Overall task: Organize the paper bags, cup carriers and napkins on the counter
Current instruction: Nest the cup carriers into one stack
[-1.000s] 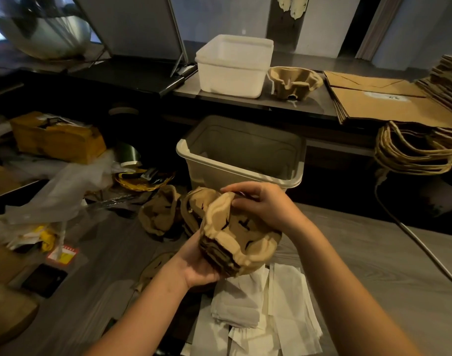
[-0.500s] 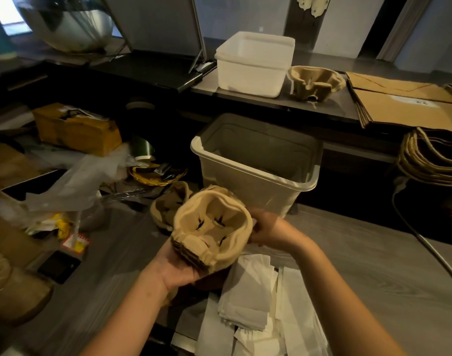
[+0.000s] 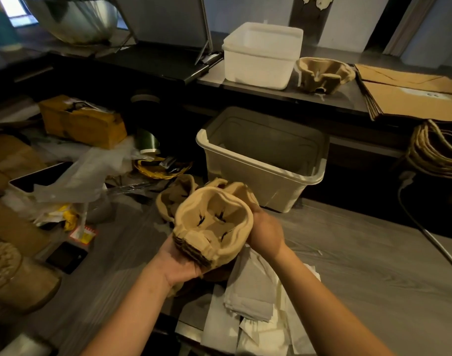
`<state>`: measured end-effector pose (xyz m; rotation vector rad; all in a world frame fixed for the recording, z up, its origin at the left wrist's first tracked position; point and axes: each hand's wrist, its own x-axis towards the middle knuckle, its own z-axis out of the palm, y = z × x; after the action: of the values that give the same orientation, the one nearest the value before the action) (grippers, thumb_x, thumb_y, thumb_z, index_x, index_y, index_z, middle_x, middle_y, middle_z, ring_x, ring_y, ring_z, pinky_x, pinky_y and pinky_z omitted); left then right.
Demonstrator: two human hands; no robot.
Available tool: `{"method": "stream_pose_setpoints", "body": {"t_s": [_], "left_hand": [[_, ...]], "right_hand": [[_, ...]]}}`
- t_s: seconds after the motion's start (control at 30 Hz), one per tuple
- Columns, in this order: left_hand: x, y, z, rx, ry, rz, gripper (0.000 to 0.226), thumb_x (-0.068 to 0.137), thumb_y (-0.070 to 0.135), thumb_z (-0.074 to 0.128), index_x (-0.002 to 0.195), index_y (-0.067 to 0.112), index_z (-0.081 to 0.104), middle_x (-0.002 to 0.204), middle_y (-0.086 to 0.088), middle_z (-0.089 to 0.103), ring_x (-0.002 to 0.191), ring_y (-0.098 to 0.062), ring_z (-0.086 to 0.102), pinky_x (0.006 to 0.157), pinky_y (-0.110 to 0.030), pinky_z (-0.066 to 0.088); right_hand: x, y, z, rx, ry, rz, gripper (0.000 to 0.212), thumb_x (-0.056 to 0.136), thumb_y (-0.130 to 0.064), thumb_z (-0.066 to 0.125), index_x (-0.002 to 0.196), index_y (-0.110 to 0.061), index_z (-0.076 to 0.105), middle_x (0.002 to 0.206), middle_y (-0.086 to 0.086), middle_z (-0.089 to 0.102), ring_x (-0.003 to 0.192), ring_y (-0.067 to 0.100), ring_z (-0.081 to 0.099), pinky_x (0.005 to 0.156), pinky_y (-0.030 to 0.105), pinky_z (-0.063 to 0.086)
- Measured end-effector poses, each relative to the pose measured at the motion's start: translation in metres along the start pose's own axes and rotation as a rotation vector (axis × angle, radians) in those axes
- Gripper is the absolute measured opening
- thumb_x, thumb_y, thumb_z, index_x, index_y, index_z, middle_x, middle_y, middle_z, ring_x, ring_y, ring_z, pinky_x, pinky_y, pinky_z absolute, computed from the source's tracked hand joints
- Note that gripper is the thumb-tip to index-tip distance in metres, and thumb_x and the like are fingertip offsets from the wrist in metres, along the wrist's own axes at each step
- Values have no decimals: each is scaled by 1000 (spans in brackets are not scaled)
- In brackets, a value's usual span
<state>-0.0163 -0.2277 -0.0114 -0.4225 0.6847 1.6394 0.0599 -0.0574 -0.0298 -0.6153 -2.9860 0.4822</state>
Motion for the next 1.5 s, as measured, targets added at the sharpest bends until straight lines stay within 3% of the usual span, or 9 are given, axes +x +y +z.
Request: {"method": "stream_pose_setpoints", "body": {"t_s": [0.2,0.33,0.6,0.83,0.97,1.13,1.33,1.43,1.5], "left_hand": [[-5,0,6,17,-26,-1,50,62,38,61,82,-6,73,94,-27,68,72,-42,68,52,-51,56],[-2,-1,6,-6,1,-12,55,68,42,54,100,-1,64,98,-28,67,74,-43,68,53,-51,56],[6,-3,7,-7,-13,-26,59,67,44,54,109,3,61,106,-28,65,79,-44,67,58,-52,56],[8,-6,9,-28,-8,-5,58,67,43,53,106,1,63,104,-28,65,76,-43,67,56,-51,57],[10,-6,11,16,38,36,51,85,47,47,99,2,66,91,-27,69,70,-41,68,55,-51,54],[7,-10,20,83,-72,17,61,65,39,75,112,3,65,107,-23,67,88,-40,67,65,-48,58],[13,-7,17,132,-53,168,36,98,36,34,113,12,57,92,-17,71,79,-32,71,57,-40,57],[11,-7,13,117,-36,164,41,95,41,39,100,10,67,88,-16,71,73,-30,71,54,-40,58],[12,-7,10,209,-52,204,31,74,44,70,69,14,75,67,-9,70,55,-22,68,44,-31,55]], "right_hand": [[-3,9,-6,221,315,203,25,92,-36,54,109,-22,67,96,-6,46,86,13,52,55,22,34],[-5,16,-19,567,477,318,17,92,-24,55,90,-12,67,93,-2,51,95,21,54,76,29,42],[-19,-1,-73,1047,657,324,6,93,-27,55,88,-29,58,85,-10,59,81,7,60,68,29,54],[-27,-14,-103,1171,353,285,20,97,-22,47,113,-35,47,102,-14,51,91,11,59,64,27,57],[-36,-34,-113,755,258,14,44,90,-16,58,128,-32,45,94,-20,55,83,-1,61,71,24,57],[-40,-71,-94,96,544,-243,40,77,-24,68,115,-31,60,81,-11,68,73,10,66,55,27,53],[-34,-86,-60,17,426,-314,45,77,-23,72,120,-26,59,68,-1,66,59,17,63,43,29,48],[-35,-82,-64,65,238,-388,52,93,-37,54,141,-29,38,98,4,67,90,20,62,63,33,47],[-38,-81,-66,84,94,-385,55,96,-45,44,146,-30,27,115,3,62,107,18,56,78,32,45]]}}
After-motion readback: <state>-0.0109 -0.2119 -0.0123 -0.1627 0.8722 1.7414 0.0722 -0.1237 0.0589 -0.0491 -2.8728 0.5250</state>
